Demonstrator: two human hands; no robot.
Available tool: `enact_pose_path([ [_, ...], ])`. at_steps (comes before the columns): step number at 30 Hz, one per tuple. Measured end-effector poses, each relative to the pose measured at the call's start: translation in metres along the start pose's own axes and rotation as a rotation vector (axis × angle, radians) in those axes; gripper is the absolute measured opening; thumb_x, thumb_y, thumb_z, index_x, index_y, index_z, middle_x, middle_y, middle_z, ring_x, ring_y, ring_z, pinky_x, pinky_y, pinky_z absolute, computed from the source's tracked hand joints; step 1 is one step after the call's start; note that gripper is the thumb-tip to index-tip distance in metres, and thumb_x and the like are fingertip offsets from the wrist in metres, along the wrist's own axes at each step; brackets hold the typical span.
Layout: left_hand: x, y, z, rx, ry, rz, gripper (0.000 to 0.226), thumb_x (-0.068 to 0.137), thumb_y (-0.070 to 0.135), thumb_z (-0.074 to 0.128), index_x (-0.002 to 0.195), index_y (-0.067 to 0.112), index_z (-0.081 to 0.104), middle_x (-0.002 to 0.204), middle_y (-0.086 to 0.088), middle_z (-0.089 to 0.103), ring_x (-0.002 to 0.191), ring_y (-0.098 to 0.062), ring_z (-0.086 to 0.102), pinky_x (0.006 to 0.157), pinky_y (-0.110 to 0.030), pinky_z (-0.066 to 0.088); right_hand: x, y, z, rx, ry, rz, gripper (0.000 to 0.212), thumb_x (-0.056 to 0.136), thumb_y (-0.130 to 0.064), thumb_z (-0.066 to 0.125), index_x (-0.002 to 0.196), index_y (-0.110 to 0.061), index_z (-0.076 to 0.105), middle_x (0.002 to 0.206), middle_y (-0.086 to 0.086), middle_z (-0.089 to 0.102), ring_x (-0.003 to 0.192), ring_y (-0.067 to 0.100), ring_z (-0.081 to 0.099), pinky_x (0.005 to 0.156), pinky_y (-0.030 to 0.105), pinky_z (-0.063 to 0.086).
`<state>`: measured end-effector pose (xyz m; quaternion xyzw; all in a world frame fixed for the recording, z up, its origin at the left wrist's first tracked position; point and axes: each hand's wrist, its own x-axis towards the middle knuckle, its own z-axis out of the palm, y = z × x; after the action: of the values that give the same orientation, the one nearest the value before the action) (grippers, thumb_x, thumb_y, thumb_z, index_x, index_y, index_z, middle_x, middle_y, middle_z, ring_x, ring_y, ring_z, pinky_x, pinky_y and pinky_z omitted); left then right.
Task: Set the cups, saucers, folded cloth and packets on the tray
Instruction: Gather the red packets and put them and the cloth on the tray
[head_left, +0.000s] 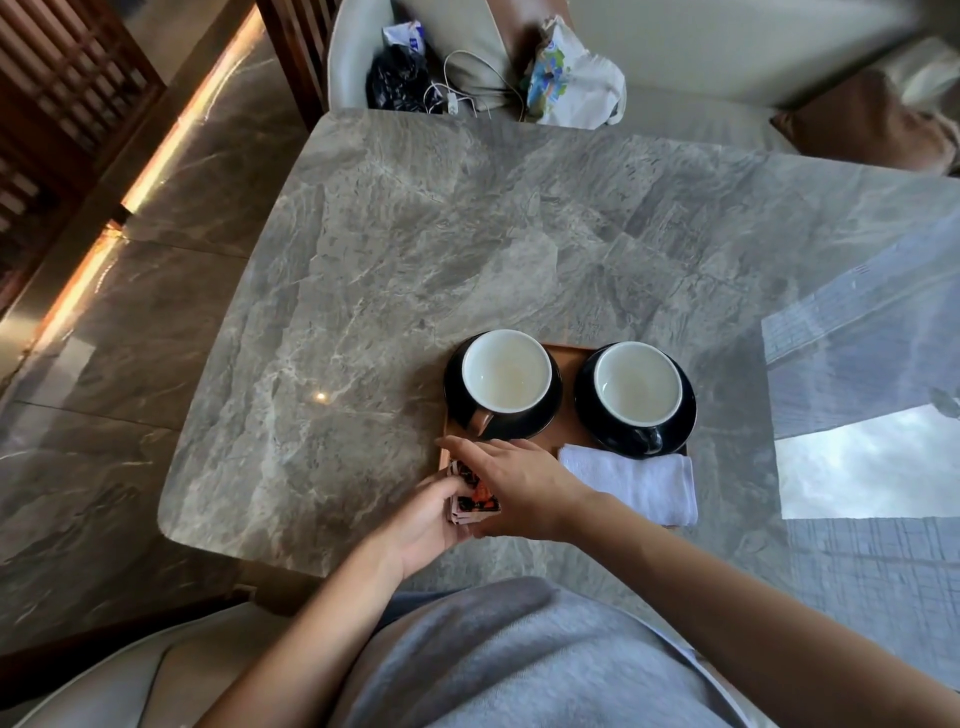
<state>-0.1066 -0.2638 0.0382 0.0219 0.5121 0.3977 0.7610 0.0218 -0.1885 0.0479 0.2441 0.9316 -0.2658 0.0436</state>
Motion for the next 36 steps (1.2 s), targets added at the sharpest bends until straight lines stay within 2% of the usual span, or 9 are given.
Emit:
enact_pose_path([
  [3, 0.002, 0.000, 0.001, -0.045, -0.028, -0.012, 0.026, 0.090, 0.006, 0.039, 0.103, 0.006, 0.061, 0.078, -0.009, 0.072, 0.068, -0.016, 0.069, 0.056, -0.025, 0.055, 0.000, 0.000, 0.002, 0.012, 0.027, -0.002, 0.082, 0.078, -0.046, 0.066, 0.144, -0.022, 0.025, 0.130, -0.001, 0.055, 0.118, 0.020, 0.050, 0.091, 0.036, 0.044],
  [10, 0.002, 0.003, -0.004, 0.043, 0.016, -0.064, 0.021, 0.093, 0.023, 0.046, 0.104, 0.016, 0.063, 0.089, -0.007, 0.068, 0.078, -0.015, 0.063, 0.063, -0.024, 0.047, -0.001, 0.004, 0.005, -0.014, -0.020, -0.070, 0.095, 0.070, -0.020, 0.073, 0.144, -0.027, 0.015, 0.132, -0.002, 0.050, 0.110, 0.018, 0.046, 0.067, 0.027, 0.040],
  [14, 0.001, 0.009, -0.007, 0.158, 0.090, -0.029, 0.023, 0.090, 0.015, 0.052, 0.112, 0.012, 0.060, 0.097, -0.015, 0.066, 0.083, -0.022, 0.063, 0.057, -0.026, 0.054, -0.001, 0.009, 0.004, -0.055, -0.034, -0.092, 0.096, 0.068, -0.018, 0.073, 0.144, -0.029, 0.016, 0.136, -0.007, 0.048, 0.111, 0.018, 0.045, 0.076, 0.036, 0.049],
  [17, 0.003, 0.011, -0.007, 0.163, 0.175, 0.007, 0.029, 0.088, 0.012, 0.057, 0.117, 0.009, 0.057, 0.105, -0.021, 0.064, 0.093, -0.030, 0.062, 0.066, -0.035, 0.053, -0.001, 0.011, 0.006, 0.014, -0.020, -0.077, 0.094, 0.069, -0.022, 0.074, 0.144, -0.028, 0.018, 0.138, -0.007, 0.046, 0.116, 0.017, 0.043, 0.082, 0.038, 0.051],
  [21, 0.009, 0.010, -0.005, 0.176, 0.307, 0.093, 0.012, 0.087, 0.009, 0.059, 0.097, 0.014, 0.064, 0.079, -0.007, 0.070, 0.073, -0.018, 0.064, 0.058, -0.027, 0.051, -0.005, 0.014, 0.005, 0.338, 0.056, 0.085, 0.096, 0.068, -0.038, 0.078, 0.144, -0.028, 0.019, 0.142, -0.005, 0.041, 0.126, 0.015, 0.040, 0.099, 0.034, 0.044],
  [25, 0.014, 0.006, -0.007, 0.125, 0.339, 0.172, 0.011, 0.087, 0.009, 0.059, 0.084, 0.016, 0.066, 0.078, -0.005, 0.070, 0.075, -0.017, 0.064, 0.068, -0.025, 0.051, -0.017, 0.014, 0.012, 0.678, 0.187, 0.319, 0.059, 0.079, -0.041, 0.072, 0.127, -0.023, 0.044, 0.116, -0.005, 0.064, 0.100, 0.008, 0.063, 0.088, 0.032, 0.052],
  [29, 0.017, 0.002, -0.009, 0.097, 0.281, 0.210, 0.010, 0.088, 0.007, 0.057, 0.090, 0.014, 0.064, 0.082, -0.005, 0.072, 0.075, -0.014, 0.067, 0.068, -0.022, 0.054, -0.017, 0.013, 0.026, 0.994, 0.299, 0.499, 0.026, 0.083, -0.014, 0.071, 0.105, -0.009, 0.056, 0.099, 0.012, 0.069, 0.083, 0.016, 0.069, 0.069, 0.023, 0.056],
  [33, 0.025, 0.004, -0.015, 0.466, 0.348, 0.340, 0.011, 0.086, 0.003, 0.060, 0.084, 0.013, 0.059, 0.087, -0.007, 0.068, 0.076, -0.015, 0.064, 0.066, -0.017, 0.052, -0.009, 0.014, 0.033, 0.913, 0.363, 0.554, 0.015, 0.082, -0.007, 0.068, 0.097, -0.007, 0.062, 0.090, 0.006, 0.068, 0.079, 0.015, 0.066, 0.071, 0.023, 0.055],
  [36, 0.033, 0.006, -0.022, 0.882, 0.437, 0.426, 0.006, 0.081, 0.011, 0.066, 0.082, 0.013, 0.060, 0.085, -0.006, 0.068, 0.081, -0.025, 0.062, 0.078, -0.036, 0.051, -0.006, 0.016, 0.035, 0.764, 0.371, 0.571, 0.018, 0.082, -0.011, 0.066, 0.100, -0.011, 0.063, 0.094, 0.002, 0.070, 0.085, 0.016, 0.066, 0.079, 0.031, 0.055],
])
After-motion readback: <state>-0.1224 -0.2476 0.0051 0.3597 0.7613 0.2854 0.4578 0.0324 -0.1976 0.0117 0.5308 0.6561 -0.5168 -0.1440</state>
